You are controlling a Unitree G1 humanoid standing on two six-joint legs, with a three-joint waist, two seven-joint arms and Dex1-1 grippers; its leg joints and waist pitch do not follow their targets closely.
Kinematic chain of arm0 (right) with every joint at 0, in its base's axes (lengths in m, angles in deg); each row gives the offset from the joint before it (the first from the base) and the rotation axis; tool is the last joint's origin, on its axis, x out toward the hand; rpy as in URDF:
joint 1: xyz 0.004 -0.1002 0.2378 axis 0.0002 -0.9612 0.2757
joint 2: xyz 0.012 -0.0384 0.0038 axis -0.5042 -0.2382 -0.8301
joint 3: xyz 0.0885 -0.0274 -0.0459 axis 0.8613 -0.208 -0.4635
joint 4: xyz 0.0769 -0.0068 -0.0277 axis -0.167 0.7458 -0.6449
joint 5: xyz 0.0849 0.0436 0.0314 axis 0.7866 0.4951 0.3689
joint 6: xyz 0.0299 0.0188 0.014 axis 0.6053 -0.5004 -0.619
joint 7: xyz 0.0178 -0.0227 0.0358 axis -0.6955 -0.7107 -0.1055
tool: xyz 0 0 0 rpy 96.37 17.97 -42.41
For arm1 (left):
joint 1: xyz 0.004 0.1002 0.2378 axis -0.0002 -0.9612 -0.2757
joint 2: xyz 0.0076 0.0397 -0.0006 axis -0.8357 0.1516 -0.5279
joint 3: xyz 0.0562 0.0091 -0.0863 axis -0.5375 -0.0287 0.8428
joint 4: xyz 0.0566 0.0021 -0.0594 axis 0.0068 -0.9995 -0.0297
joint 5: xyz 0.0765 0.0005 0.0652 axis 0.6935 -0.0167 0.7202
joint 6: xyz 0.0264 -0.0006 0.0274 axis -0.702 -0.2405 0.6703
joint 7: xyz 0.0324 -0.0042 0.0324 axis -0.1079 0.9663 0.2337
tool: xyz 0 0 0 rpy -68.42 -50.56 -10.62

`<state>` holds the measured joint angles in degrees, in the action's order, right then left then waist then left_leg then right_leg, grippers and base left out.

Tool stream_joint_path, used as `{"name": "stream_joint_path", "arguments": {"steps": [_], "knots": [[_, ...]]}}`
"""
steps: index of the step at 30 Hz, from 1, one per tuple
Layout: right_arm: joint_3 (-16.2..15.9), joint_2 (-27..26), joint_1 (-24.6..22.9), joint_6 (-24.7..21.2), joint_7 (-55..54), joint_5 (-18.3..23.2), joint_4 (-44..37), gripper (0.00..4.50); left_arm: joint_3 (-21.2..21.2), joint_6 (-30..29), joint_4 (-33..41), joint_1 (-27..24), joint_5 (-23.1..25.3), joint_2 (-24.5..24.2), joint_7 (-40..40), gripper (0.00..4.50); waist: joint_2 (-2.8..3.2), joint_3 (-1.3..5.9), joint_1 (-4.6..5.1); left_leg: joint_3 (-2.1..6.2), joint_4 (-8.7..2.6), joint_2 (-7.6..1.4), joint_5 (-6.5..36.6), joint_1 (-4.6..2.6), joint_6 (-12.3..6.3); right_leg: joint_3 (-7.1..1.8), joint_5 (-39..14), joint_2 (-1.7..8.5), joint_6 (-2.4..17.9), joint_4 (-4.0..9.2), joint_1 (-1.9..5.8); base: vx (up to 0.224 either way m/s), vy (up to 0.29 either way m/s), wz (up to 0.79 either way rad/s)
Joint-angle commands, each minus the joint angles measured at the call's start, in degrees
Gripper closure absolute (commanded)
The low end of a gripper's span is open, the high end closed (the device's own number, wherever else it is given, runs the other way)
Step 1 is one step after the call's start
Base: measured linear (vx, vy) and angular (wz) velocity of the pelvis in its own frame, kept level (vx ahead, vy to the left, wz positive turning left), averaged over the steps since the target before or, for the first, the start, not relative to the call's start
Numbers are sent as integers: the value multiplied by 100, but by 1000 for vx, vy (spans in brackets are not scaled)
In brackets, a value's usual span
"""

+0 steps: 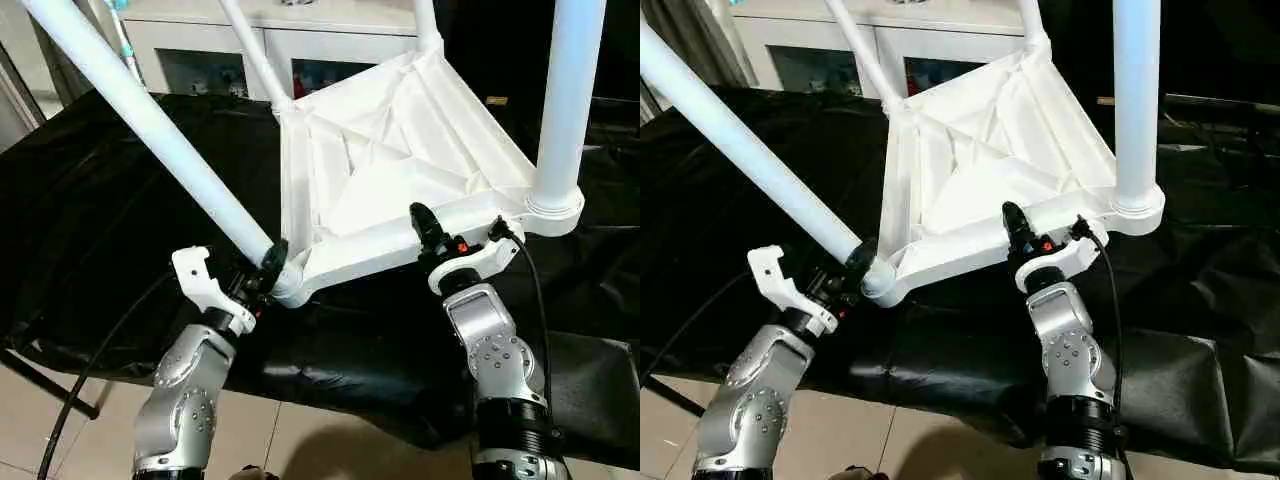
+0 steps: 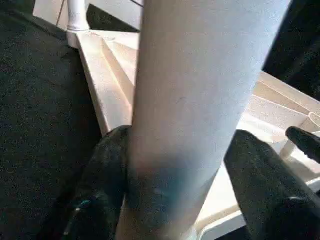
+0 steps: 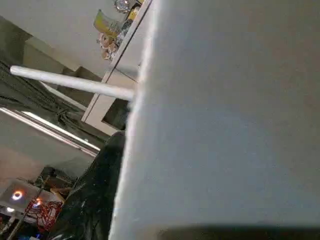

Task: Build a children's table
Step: Flip table

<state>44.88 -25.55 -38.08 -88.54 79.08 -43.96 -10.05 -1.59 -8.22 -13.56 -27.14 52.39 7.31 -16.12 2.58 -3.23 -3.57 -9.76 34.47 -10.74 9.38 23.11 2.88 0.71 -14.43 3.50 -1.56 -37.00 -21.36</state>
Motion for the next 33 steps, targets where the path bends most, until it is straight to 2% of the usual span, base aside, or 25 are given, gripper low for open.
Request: {"name": "stream_joint_path", "arguments": {"steps": [1, 3, 5, 8, 9, 10, 14, 15, 16, 17, 18, 21, 22, 24, 26, 30, 32, 33], "knots": [[-130, 173, 35, 159, -19, -377, -223, 236, 56, -29, -33, 101, -64, -11, 8, 111, -43, 411, -17, 40, -355, -170, 702, -136, -38, -142, 391, 320, 986, 448, 184, 0, 0, 0], [-117, 197, 45, 193, -35, -393, -254, 236, 113, -8, -48, 127, -105, 4, 42, 96, -29, 415, -21, 46, -355, -171, 713, -138, -9, -142, 396, 322, 990, 441, 189, 0, 0, 0], [-63, 283, 73, 253, -105, -442, -344, 236, 360, 148, -133, 232, -224, 56, 227, 96, -20, 425, -23, 46, -347, -168, 688, -145, 7, -139, 484, 312, 991, 432, 190, 0, 0, 0], [24, 391, 106, 282, -153, -441, -411, 236, 724, 307, -180, 364, -546, 129, 395, 56, -50, 426, -35, 39, -345, -155, 669, -140, -21, -140, 549, 308, 986, 434, 192, 0, 0, 0], [47, 427, 109, 280, -148, -431, -420, 236, 836, 315, -159, 390, -698, 155, 410, 54, -40, 431, -42, 42, -341, -154, 656, -140, -13, -138, 544, 314, 997, 421, 197, 0, 0, 0], [47, 427, 109, 280, -148, -431, -420, 236, 836, 315, -159, 390, -698, 155, 410, 54, -61, 429, -42, 39, -339, -154, 636, -133, -26, -136, 542, 314, 1016, 423, 201, 0, 0, 0], [160, 540, 67, 347, -219, -441, -462, 236, 1417, 339, -114, 408, -1411, 125, 363, 54, -79, 432, -39, 29, -332, -149, 573, -126, -77, -136, 501, 308, 1029, 413, 196, 0, 0, 0], [159, 560, 55, 349, -234, -443, -474, 236, 1473, 371, -113, 411, -1460, 119, 376, 54, -74, 431, -40, 31, -332, -148, 562, -127, -80, -135, 495, 310, 1030, 415, 194, 0, 0, 0], [167, 584, 41, 342, -245, -437, -497, 236, 1561, 413, -94, 417, -1531, 98, 400, 54, -100, 427, -34, 28, -335, -150, 570, -121, -98, -135, 468, 309, 1017, 420, 201, 0, 0, 0], [168, 609, 25, 332, -265, -438, -524, 236, 1636, 449, -74, 422, -1614, 67, 419, 54, -86, 430, -35, 29, -330, -149, 546, -127, -101, -136, 460, 308, 990, 418, 195, 0, 0, 0], [170, 640, 7, 319, -283, -454, -548, 236, 1698, 470, -50, 422, -1682, 42, 431, 54, -132, 426, -22, 20, -331, -151, 533, -122, -131, -138, 482, 299, 968, 429, 196, 0, 0, 0], [202, 753, -47, 303, -358, -477, -628, 236, 1866, 531, 1, 403, -1825, -91, 437, 54, -131, 421, -32, 21, -330, -150, 489, -124, -141, -137, 462, 302, 943, 419, 191, 0, 0, 0], [218, 777, -55, 296, -384, -476, -647, 236, 1891, 548, 2, 394, -1863, -136, 441, 54, -121, 424, -36, 17, -328, -153, 510, -132, -136, -139, 416, 302, 926, 421, 184, 0, 0, 0], [257, 856, -48, 282, -420, -478, -668, 236, 1957, 534, -5, 388, -2011, -256, 396, 54, -138, 417, -40, 13, -333, -151, 571, -132, -103, -143, 287, 306, 893, 430, 184, 0, 0, 0], [286, 910, -22, 287, -429, -459, -642, 236, 1865, 456, 62, 339, -2049, -350, 266, 54, -144, 422, -44, 13, -334, -148, 534, -128, -98, -143, 302, 303, 860, 428, 183, 0, 0, 0], [225, 952, 22, 316, -477, -466, -611, 236, 1396, 134, 366, 181, -2049, -425, -74, 54, -140, 423, -77, 7, -326, -158, 493, -140, -106, -142, 346, 301, 815, 413, 173, 0, 0, 0], [198, 956, 28, 316, -493, -474, -622, 236, 1327, 65, 416, 169, -2070, -426, -93, 54, -134, 414, -112, -3, -328, -162, 572, -158, -78, -149, 218, 292, 786, 430, 149, 0, 0, 0], [188, 952, 38, 314, -510, -469, -623, 236, 1300, -57, 489, 179, -2259, -399, -118, 54, -133, 410, -132, -7, -330, -165, 607, -165, -61, -152, 164, 295, 773, 439, 143, 0, 0, 0]]}}
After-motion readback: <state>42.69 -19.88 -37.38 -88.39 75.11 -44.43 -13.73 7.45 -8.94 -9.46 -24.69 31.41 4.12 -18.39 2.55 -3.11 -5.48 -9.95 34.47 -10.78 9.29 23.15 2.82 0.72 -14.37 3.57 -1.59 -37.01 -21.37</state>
